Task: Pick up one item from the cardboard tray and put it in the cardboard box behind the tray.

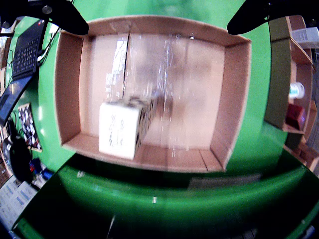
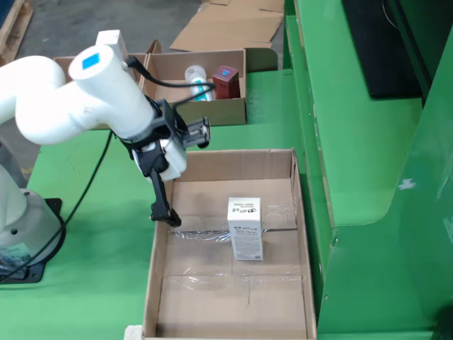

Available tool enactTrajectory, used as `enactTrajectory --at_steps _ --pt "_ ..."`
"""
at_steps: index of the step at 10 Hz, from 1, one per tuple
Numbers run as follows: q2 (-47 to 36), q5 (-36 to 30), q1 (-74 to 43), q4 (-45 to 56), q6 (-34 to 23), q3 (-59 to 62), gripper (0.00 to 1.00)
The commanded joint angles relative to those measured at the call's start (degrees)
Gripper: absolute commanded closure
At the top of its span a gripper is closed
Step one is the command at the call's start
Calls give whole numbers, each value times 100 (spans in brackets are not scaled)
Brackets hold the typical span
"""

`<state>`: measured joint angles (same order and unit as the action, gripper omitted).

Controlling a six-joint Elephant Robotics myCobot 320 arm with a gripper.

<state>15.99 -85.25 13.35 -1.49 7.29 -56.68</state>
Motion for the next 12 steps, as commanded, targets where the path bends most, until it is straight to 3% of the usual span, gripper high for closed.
enactTrajectory --at_steps 1,2,3,4,5,6,7,12 --pt "2838 48 -9 1746 -35 5668 0" --pt "2838 48 -9 1746 -35 5668 0" --pt "3353 355 -68 236 -134 5668 0" --pt "3353 355 -68 236 -134 5668 0" --pt "4093 1546 18 -2067 -498 5668 0" --pt "4093 1546 18 -2067 -498 5668 0" --pt "4387 3045 196 -2784 -883 5668 0" --pt "4349 3054 132 -2785 -907 5668 0"
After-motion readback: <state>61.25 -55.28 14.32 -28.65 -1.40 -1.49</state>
